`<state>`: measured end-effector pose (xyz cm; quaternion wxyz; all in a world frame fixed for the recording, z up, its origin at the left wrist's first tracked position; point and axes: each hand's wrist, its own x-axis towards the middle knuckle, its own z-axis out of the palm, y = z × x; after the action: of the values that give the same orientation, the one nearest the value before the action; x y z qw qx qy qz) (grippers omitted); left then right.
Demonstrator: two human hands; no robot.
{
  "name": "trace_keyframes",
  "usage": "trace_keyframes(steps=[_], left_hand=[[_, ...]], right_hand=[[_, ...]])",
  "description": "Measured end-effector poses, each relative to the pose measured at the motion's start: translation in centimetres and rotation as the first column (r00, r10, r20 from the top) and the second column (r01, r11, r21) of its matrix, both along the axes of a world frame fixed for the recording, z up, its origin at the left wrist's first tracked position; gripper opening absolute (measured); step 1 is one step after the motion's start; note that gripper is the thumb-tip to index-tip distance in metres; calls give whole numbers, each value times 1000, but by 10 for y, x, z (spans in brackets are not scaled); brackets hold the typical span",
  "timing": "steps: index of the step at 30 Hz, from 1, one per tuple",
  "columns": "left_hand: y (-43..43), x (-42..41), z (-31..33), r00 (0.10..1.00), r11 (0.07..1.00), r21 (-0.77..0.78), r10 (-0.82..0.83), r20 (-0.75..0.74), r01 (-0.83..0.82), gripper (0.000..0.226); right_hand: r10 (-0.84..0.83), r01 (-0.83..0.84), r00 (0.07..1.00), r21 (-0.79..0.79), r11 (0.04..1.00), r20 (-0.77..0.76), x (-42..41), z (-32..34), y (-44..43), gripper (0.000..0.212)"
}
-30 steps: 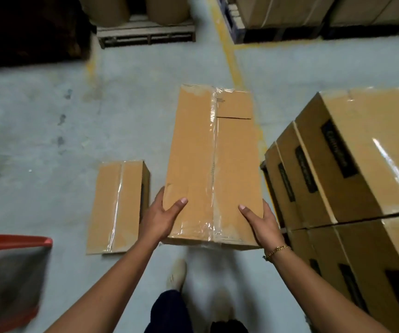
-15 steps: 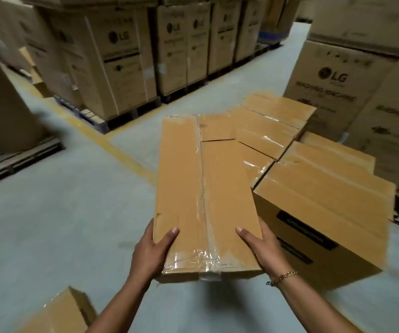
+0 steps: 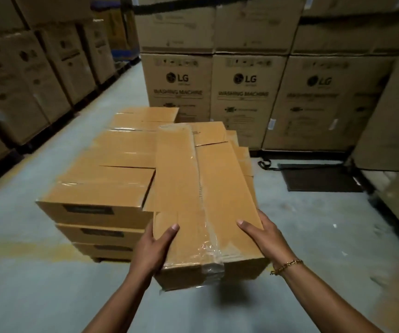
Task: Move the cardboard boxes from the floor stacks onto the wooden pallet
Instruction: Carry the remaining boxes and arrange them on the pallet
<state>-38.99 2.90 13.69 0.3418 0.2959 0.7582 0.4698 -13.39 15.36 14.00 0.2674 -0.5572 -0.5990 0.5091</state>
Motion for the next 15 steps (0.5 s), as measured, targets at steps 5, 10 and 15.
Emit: trace_keyframes(steps=[5, 10, 15], left_hand=[[106, 88, 4, 995, 996, 12, -89, 42, 89, 87], [193, 156, 10, 986, 987, 12, -160, 50, 159, 79], [275, 193, 7, 982, 983, -15, -182, 57, 183, 95]], right_hand=[[-93, 92, 995, 27, 995, 34, 98, 6, 83, 61], [-132, 131, 990, 21, 991, 42, 172, 19, 164, 51], [-147, 145, 987, 34, 989, 64, 218, 14, 237, 67]])
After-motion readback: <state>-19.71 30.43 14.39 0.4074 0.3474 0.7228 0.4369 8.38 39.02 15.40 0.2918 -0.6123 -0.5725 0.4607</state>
